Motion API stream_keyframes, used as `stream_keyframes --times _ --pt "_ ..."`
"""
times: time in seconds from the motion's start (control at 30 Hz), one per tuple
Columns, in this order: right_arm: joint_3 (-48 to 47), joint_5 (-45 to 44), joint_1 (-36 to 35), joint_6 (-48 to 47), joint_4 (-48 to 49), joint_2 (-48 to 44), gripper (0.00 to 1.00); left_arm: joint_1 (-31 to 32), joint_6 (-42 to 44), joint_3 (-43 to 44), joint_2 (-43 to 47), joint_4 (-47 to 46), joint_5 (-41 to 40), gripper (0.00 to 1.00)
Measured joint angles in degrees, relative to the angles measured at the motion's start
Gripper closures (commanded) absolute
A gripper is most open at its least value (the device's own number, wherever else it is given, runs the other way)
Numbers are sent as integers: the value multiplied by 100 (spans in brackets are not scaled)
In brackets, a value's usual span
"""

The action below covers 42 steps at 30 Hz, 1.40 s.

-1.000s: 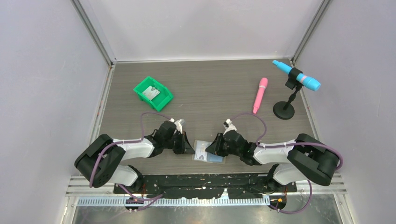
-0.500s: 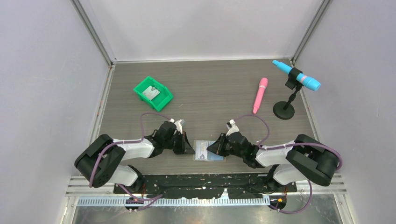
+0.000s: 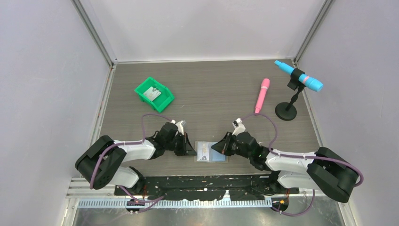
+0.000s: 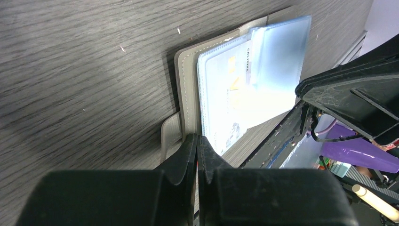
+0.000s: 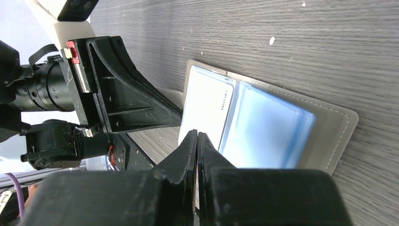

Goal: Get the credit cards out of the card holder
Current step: Remove the credit card from the card holder.

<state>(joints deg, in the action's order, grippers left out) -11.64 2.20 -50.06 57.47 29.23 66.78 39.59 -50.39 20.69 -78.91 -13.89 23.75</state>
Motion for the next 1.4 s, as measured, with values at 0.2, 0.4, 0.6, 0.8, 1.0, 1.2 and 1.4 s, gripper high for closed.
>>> stream_keyframes --times 0.2,0.4,0.6,0.8,1.0,1.2,1.4 --pt "-149 127 2 -188 -490 -83 76 9 -48 0 79 103 4 92" --pt "-420 284 -11 -249 -575 184 68 31 -46 42 713 765 -13 86" --pt "-533 302 -50 -247 -581 540 67 42 -22 313 1154 1078 -79 87" --pt "-588 306 -83 -225 -579 789 65 42 -22 334 820 949 -74 92" --pt "-660 304 -98 -223 -581 1014 63 44 -20 330 155 640 -74 94" --pt "-688 299 -120 -223 -581 1091 63 52 -20 330 -197 337 2 97" --pt "-693 297 -120 -223 -575 1110 63 52 -11 326 -210 317 9 99"
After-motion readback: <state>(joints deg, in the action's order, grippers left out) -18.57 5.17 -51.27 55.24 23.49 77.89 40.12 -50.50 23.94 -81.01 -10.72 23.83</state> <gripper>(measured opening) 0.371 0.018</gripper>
